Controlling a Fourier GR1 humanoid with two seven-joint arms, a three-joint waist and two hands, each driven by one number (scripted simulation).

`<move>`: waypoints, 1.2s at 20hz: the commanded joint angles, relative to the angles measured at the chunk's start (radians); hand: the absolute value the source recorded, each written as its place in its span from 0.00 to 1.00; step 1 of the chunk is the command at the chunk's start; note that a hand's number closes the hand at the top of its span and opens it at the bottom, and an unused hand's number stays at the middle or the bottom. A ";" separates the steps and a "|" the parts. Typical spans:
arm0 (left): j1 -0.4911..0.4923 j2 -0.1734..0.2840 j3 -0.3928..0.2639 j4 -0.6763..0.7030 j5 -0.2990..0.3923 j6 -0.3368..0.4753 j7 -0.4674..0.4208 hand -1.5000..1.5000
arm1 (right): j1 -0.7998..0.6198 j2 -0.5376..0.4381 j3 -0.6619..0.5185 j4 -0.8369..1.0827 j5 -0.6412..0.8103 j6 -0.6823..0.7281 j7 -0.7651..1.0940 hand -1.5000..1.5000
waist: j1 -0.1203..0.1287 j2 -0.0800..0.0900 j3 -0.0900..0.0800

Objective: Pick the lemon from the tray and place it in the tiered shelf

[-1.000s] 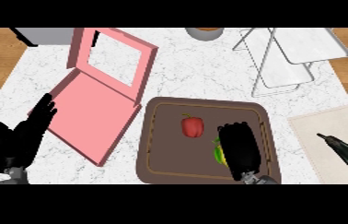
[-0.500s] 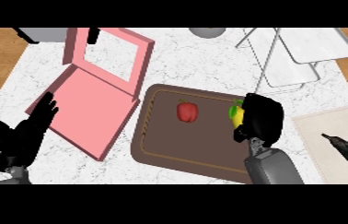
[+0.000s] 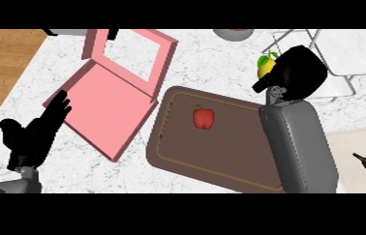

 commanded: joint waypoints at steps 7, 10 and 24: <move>-0.030 -0.013 -0.027 -0.008 -0.022 0.013 0.028 0.50 | -0.392 0.009 -0.109 0.128 0.118 -0.159 0.326 1.00 | 0.014 -0.009 -0.001; -0.007 -0.006 -0.011 0.031 -0.014 -0.006 -0.014 0.50 | -0.483 0.009 -0.122 0.178 0.198 -0.136 0.327 1.00 | 0.007 -0.011 -0.004; -0.003 -0.007 0.008 0.040 -0.019 0.011 -0.022 0.50 | -0.817 -0.007 -0.335 0.439 0.480 0.027 0.327 1.00 | -0.040 -0.014 -0.003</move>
